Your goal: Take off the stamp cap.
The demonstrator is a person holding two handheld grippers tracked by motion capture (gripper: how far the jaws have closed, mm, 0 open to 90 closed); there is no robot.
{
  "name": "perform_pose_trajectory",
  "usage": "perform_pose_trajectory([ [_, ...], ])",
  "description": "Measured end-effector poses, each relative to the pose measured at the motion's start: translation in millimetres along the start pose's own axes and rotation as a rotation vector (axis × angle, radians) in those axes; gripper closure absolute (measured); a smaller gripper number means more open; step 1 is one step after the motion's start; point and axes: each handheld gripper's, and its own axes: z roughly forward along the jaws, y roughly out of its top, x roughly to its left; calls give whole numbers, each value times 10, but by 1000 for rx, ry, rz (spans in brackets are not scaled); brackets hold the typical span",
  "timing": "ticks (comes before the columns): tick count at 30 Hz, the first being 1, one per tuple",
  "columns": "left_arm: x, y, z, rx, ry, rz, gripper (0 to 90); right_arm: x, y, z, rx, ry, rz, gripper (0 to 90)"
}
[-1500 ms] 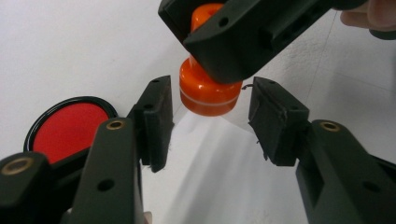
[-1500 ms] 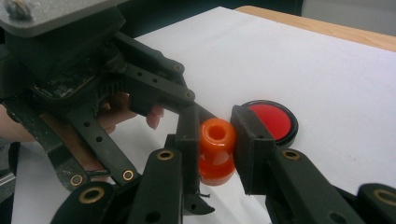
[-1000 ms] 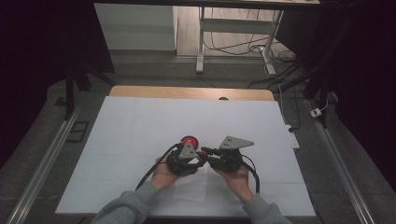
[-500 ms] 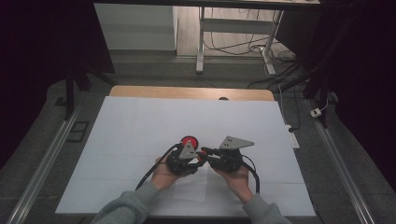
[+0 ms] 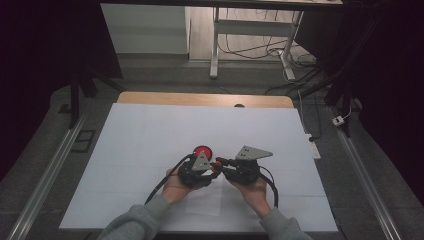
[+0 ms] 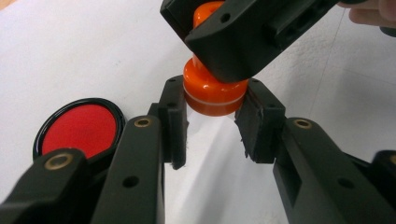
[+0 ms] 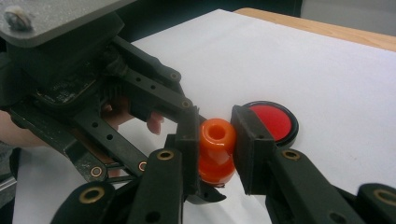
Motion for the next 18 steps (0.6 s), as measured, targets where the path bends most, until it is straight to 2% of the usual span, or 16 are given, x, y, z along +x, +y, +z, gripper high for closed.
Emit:
perform_pose_trajectory([
  [9, -16, -3, 3, -4, 18, 6, 645, -3, -9, 6, -2, -1, 0, 721],
  [18, -6, -2, -6, -19, 8, -1, 632, -11, -11, -4, -11, 5, 9, 721],
])
